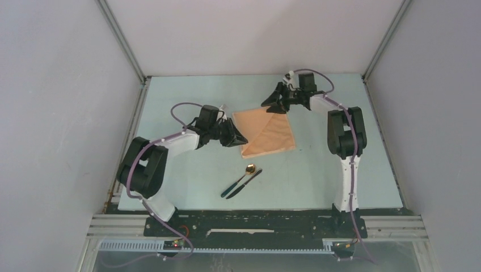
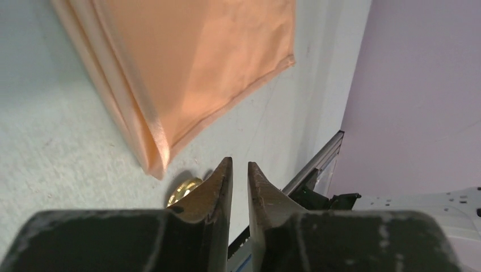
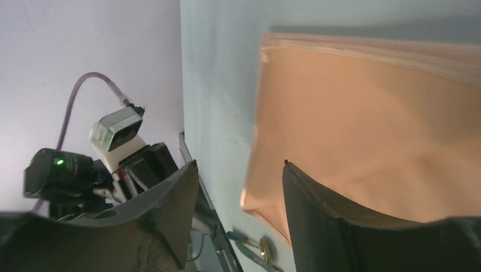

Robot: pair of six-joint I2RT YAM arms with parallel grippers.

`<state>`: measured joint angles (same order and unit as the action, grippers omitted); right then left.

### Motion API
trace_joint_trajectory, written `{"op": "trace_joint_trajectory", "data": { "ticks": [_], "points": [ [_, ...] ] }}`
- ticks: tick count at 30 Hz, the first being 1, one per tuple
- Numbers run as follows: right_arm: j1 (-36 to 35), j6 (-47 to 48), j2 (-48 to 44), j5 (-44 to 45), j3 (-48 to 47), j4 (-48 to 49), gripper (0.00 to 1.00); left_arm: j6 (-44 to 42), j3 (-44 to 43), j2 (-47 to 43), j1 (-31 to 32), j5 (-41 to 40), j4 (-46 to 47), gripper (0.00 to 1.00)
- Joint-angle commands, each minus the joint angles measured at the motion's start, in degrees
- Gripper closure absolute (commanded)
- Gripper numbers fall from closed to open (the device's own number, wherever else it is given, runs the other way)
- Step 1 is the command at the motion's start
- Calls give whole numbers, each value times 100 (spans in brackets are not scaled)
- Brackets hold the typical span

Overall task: Fold the napkin into a case and place the utensils inside
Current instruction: Fold the top corner of the square-folded napkin at the center of the board, then smooth out the upper triangle-folded napkin at the center of the board.

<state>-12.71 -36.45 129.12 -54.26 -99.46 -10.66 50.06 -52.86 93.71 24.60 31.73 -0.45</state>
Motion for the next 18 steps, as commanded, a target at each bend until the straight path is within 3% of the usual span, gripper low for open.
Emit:
{"op": "trace_joint_trajectory", "data": {
  "ticks": [1,5,18],
  "points": [
    [303,-478,-8,-668,631,1468,32,-76,-298,475,1,-11,-43,80],
    [382,-845,221,-906,714,2069,28,-60,-448,889,1,88,18,82],
    [462,-1162,508,-935,693,2498,28,182,4,1254,1,125,826,84]
  ]
}}
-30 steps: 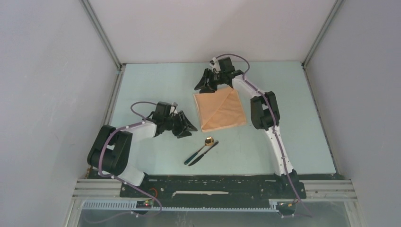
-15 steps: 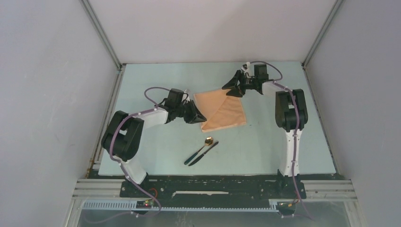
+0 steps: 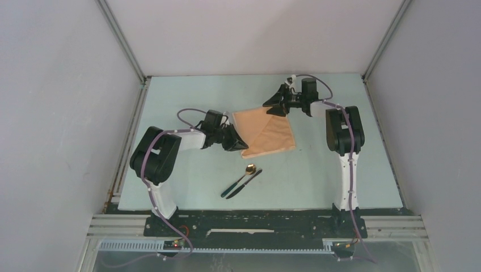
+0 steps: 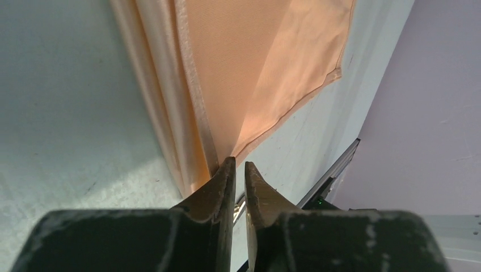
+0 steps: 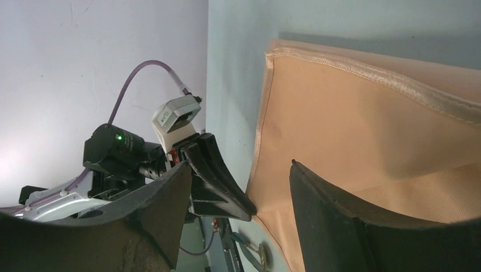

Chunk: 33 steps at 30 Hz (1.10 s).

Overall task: Fold the napkin into a case and place the utensils inside
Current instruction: Smooth out the upper triangle-folded napkin at the center of the board.

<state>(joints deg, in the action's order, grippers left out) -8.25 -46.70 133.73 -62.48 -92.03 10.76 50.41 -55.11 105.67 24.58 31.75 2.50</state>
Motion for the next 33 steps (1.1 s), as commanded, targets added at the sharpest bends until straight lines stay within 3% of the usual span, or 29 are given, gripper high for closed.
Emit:
{"op": "trace_joint_trajectory", "data": {
  "ticks": [1,13,17,23,28,33],
  "points": [
    [23,-131,54,-87,-58,350,28,192,284,51,3,148,619,84],
    [175,-217,320,22,-141,417,28,742,840,281,-23,494,1876,84],
    [244,-206,320,-11,-146,394,28,866,920,110,-21,651,2125,79],
    [254,-124,183,21,-55,309,28,168,808,-876,-48,41,844,61],
    [259,-74,166,18,26,267,28,84,1169,-1378,-198,-377,559,56],
    [256,-206,143,-4,71,436,28,77,1075,-1120,-217,-339,477,54]
  ]
}}
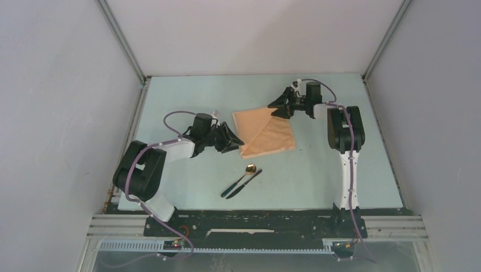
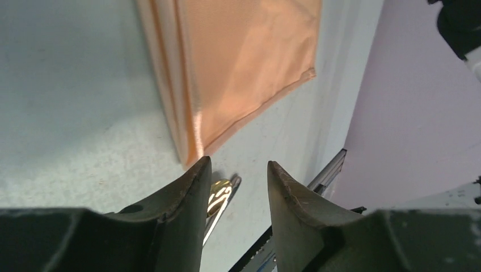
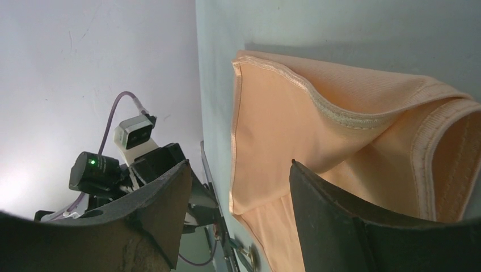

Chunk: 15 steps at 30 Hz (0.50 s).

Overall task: Fold the napkin into a case and place the utensils inside
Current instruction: Smooth out the upper triangle-folded napkin at the center of the board.

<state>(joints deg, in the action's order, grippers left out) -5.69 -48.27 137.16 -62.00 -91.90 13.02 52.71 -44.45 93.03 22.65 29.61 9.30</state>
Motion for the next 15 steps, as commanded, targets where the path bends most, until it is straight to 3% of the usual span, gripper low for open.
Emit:
{"op": "trace_joint_trajectory", "data": {
  "ticks": [1,15],
  "points": [
    [-2,-69,-209,-62,66,246,28,-106,-24,206,-20,-99,-171,54],
    [-2,-217,-131,-61,69,420,28,106,-136,540,174,22,195,52]
  ]
}}
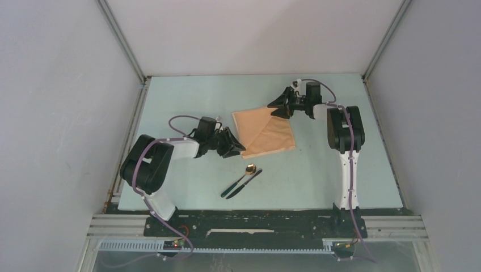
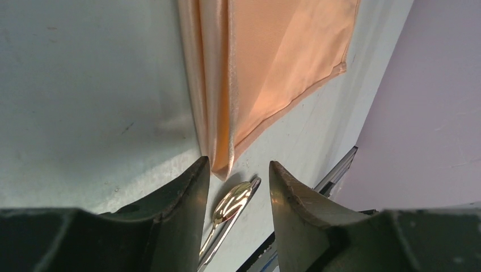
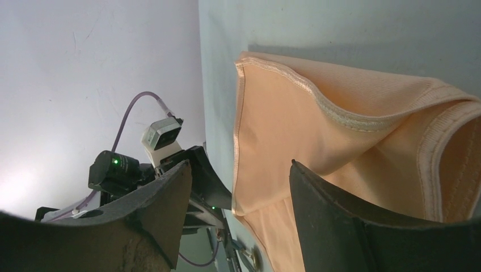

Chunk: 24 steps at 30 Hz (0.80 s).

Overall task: Fold the napkin into a case and place the utensils inside
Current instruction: Smooth out the upper triangle-folded napkin at the center of the board.

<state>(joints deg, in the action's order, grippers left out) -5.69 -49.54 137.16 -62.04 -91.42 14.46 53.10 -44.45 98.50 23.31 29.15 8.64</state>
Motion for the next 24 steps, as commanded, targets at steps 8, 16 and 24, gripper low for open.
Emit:
{"op": "trace_joint_trajectory", "data": {
  "ticks": [8,16,24],
  "points": [
    [-2,-169,-65,-85,-17,356,28,28,-99,-94,183,-104,246,52],
    [-10,-210,-88,-107,5,392,28,-105,-272,-131,176,-219,-6,52],
    [-26,-268,-69,-126,-19,450,28,-91,-323,-195,190,-241,-41,52]
  ]
}}
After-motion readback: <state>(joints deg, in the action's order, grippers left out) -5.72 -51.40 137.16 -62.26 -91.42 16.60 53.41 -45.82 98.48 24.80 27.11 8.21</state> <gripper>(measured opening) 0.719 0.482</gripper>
